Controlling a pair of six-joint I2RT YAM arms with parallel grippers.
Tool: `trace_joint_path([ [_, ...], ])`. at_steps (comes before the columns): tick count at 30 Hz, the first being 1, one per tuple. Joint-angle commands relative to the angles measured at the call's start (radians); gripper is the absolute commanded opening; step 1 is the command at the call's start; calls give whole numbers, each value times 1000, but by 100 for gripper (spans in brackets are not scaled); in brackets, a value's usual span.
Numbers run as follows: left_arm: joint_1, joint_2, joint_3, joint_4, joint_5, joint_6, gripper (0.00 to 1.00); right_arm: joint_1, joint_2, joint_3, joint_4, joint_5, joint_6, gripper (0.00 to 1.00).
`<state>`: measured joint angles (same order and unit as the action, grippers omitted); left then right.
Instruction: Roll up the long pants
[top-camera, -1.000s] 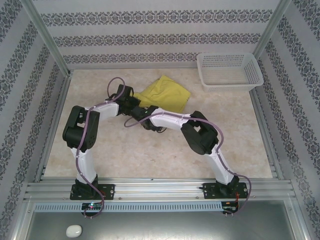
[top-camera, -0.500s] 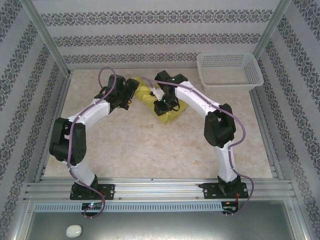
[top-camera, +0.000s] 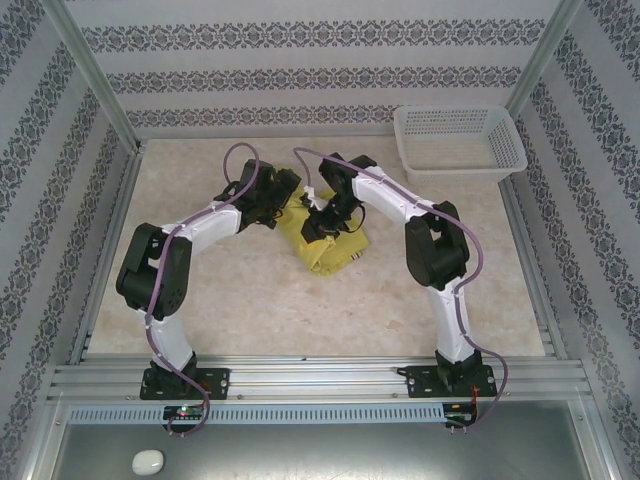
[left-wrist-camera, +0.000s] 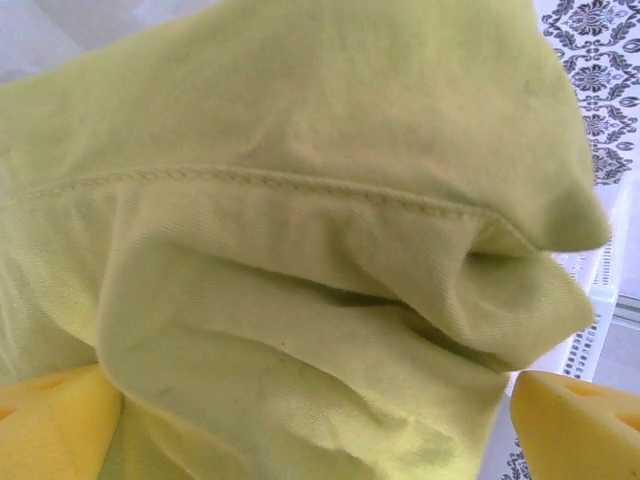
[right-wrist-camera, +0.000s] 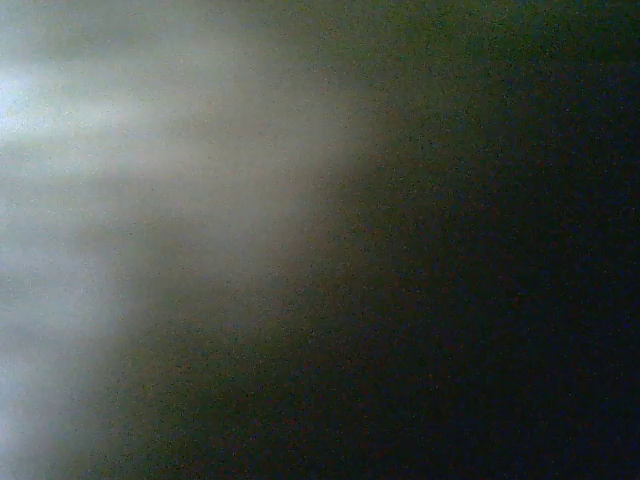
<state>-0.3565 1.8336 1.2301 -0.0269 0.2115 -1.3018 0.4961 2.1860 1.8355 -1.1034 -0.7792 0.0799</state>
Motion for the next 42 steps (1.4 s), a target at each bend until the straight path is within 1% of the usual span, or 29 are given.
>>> trace_joint_path([
  [1,-14,18,-5,20,32,28,100,-16,-21,-29,7,-18,-23,0],
  [3,-21,32,-38,67,55,13,100,-20,-26,-36,-9,54,-39,0],
  [5,-29,45,-69,116,75,9,100,-16,-32,-33,-45,184,-61,0],
  [6,-32,51,-79,135,86,9,89,-13,-35,-32,-61,234,-71,0],
  [7,-35,60,-88,152,99,7,65,-7,-41,-30,-76,290,-80,0],
  [8,-35,69,-95,164,111,6,35,-2,-48,-32,-88,348,-84,0],
  [9,-36,77,-100,179,122,7,13,4,-56,-35,-97,412,-83,0],
  [10,-37,85,-103,188,135,8,0,13,-66,-42,-107,500,-81,0],
  [11,-38,93,-105,196,142,7,0,25,-77,-53,-116,589,-76,0],
  [12,-38,98,-108,202,146,4,0,34,-88,-65,-123,680,-64,7],
  [13,-38,102,-109,203,149,0,0,45,-107,-84,-123,768,-48,42],
  [14,-40,108,-107,198,151,2,0,59,-129,-107,-120,857,-30,66],
  [15,-39,112,-103,193,151,3,0,74,-153,-125,-119,943,-14,76],
  [17,-41,119,-91,174,154,7,0,111,-201,-130,-138,1078,15,88],
  [20,-42,129,-74,143,154,7,0,207,-275,-64,-204,1261,71,97],
  [22,-44,134,-63,134,153,1,0,293,-292,1,-243,1337,98,98],
  [25,-46,146,-51,136,155,-14,0,414,-240,92,-304,1417,141,98],
  [27,-48,152,-46,134,162,-22,0,469,-175,112,-323,1461,157,98],
  [29,-49,151,-42,129,166,-26,0,497,-117,90,-302,1480,158,98],
  [32,-50,142,-48,125,172,-26,0,488,-41,35,-235,1500,141,98],
  [35,-49,126,-58,122,172,-19,0,448,12,-22,-161,1575,97,98],
  [38,-48,118,-62,119,175,-16,0,393,19,-93,-39,1655,23,98],
  [40,-48,115,-67,120,177,-17,0,359,11,-134,41,1677,-33,97],
  [41,-49,112,-69,121,177,-19,0,340,2,-157,87,1652,-71,94],
  [42,-49,111,-70,122,176,-19,0,313,-6,-169,111,1589,-88,85],
])
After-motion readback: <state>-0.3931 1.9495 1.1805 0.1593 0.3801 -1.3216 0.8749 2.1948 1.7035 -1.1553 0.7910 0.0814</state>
